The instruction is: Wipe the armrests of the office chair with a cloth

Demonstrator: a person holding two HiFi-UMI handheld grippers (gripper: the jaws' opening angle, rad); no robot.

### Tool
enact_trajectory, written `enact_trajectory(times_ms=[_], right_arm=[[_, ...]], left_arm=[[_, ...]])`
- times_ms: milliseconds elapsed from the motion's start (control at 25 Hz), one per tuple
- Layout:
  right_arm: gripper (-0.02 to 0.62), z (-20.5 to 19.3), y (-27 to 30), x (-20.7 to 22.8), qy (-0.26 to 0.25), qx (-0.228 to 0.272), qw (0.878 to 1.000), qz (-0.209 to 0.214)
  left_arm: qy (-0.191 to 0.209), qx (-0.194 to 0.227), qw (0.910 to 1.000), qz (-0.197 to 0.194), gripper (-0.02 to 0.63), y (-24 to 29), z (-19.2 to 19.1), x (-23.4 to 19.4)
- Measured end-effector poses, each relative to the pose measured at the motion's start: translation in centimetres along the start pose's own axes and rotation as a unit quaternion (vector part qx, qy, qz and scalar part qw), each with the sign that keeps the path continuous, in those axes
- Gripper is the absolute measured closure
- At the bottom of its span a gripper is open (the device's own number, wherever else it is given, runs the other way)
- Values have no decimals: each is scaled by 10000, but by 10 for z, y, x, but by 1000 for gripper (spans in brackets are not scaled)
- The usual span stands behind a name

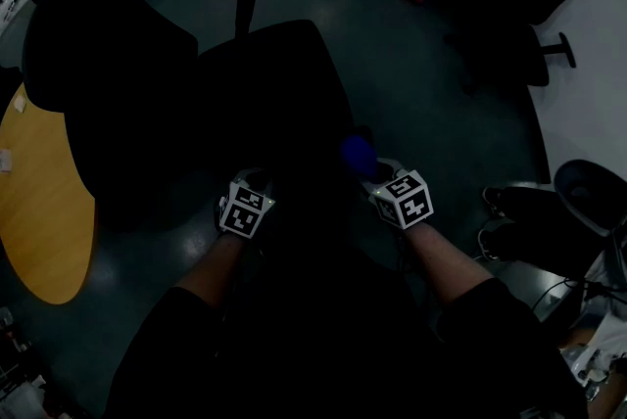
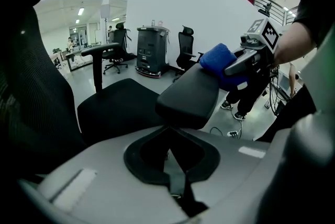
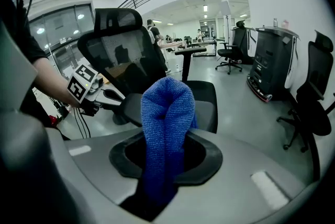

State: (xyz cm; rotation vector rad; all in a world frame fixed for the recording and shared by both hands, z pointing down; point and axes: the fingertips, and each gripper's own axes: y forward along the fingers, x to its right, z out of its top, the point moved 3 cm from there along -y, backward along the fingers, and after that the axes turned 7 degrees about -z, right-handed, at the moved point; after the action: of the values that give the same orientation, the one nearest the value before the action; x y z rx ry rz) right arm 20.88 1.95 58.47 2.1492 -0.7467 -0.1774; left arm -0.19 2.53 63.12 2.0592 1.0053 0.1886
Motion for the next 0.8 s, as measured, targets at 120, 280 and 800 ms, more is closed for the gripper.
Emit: enact_trajectory(times_ms=[120,280,800], right_arm=[[483,2,6,-26,-103,-38,9997,198],[483,4,17,-68,-385,-104,9977,553],[483,24,62,-168,-1249,-400,9788,1573]], left_arm=[[46,27,10000,-77,591,-1,-1,3],[180,70,9997,-144,591,-5,-2,6],[-32,365,9992,-166,590,-25,-15,9]])
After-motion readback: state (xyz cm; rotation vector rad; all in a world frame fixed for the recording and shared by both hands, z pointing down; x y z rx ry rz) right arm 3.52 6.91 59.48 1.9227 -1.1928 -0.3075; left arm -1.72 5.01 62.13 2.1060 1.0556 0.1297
